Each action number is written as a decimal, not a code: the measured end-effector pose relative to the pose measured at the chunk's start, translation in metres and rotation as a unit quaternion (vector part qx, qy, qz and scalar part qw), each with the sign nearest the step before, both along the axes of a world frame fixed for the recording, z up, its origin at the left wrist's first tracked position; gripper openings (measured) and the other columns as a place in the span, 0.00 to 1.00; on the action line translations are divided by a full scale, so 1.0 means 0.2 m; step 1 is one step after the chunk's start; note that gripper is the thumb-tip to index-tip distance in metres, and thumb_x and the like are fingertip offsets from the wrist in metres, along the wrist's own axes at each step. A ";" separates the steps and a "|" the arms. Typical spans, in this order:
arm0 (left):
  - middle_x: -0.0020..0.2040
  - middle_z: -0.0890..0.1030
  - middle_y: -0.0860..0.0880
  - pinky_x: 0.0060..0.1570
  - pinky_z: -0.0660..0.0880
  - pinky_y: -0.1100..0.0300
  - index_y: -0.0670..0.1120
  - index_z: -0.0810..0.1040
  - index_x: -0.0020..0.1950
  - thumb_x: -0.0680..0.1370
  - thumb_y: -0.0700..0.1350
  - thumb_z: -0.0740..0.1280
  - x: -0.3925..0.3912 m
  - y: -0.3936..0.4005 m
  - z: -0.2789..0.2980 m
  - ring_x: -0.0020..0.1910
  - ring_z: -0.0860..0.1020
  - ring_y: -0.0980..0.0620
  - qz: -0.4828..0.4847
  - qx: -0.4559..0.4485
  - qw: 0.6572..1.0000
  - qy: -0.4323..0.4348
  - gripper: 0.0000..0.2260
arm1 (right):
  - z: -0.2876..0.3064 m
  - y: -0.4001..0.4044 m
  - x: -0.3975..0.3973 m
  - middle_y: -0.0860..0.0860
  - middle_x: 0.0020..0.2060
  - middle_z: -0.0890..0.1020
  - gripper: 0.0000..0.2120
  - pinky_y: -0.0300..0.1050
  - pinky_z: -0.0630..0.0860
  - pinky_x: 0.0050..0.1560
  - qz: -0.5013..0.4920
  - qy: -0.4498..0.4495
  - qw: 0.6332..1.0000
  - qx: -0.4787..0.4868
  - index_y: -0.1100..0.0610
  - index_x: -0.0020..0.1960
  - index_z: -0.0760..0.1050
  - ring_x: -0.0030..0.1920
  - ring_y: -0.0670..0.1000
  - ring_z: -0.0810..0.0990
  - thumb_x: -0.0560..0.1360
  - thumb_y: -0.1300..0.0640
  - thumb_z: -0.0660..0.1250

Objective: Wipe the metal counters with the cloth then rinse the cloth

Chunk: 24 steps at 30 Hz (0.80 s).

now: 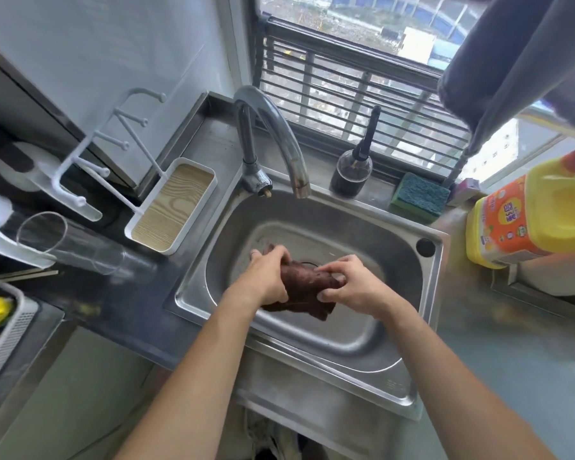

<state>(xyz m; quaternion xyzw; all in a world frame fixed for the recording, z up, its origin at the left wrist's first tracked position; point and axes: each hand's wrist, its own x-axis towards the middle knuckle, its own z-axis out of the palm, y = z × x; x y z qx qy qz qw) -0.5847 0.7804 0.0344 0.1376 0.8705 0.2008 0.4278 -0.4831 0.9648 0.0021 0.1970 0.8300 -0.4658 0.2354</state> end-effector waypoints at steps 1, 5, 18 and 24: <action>0.62 0.67 0.43 0.61 0.76 0.54 0.54 0.76 0.58 0.70 0.39 0.75 0.01 0.00 -0.01 0.55 0.78 0.42 0.002 -0.023 1.000 0.008 0.19 | 0.00 0.01 0.02 0.52 0.58 0.75 0.12 0.36 0.70 0.56 0.022 0.021 0.999 0.043 0.52 0.54 0.85 0.61 0.50 0.74 0.71 0.55 0.76; 0.55 0.80 0.41 0.44 0.76 0.62 0.50 0.83 0.40 0.67 0.49 0.76 0.05 0.06 0.00 0.51 0.82 0.47 0.066 0.076 0.995 -0.007 0.05 | 0.05 0.09 0.18 0.52 0.52 0.86 0.13 0.43 0.78 0.55 -0.150 0.069 0.979 -0.121 0.56 0.55 0.85 0.55 0.50 0.83 0.74 0.52 0.71; 0.53 0.83 0.45 0.52 0.75 0.53 0.46 0.74 0.56 0.76 0.56 0.72 0.70 0.95 -0.05 0.56 0.80 0.41 0.125 0.132 0.981 0.072 0.18 | 0.10 0.59 0.82 0.54 0.37 0.82 0.16 0.45 0.78 0.26 -0.550 -0.052 0.833 -0.037 0.60 0.50 0.79 0.21 0.53 0.78 0.80 0.46 0.66; 0.64 0.72 0.42 0.62 0.72 0.46 0.44 0.71 0.68 0.78 0.54 0.70 0.97 1.26 -0.11 0.63 0.72 0.42 0.095 0.157 0.954 0.236 0.23 | 0.06 0.80 1.04 0.63 0.58 0.78 0.19 0.55 0.73 0.54 -0.531 -0.024 0.783 0.322 0.64 0.62 0.73 0.59 0.65 0.76 0.80 0.50 0.66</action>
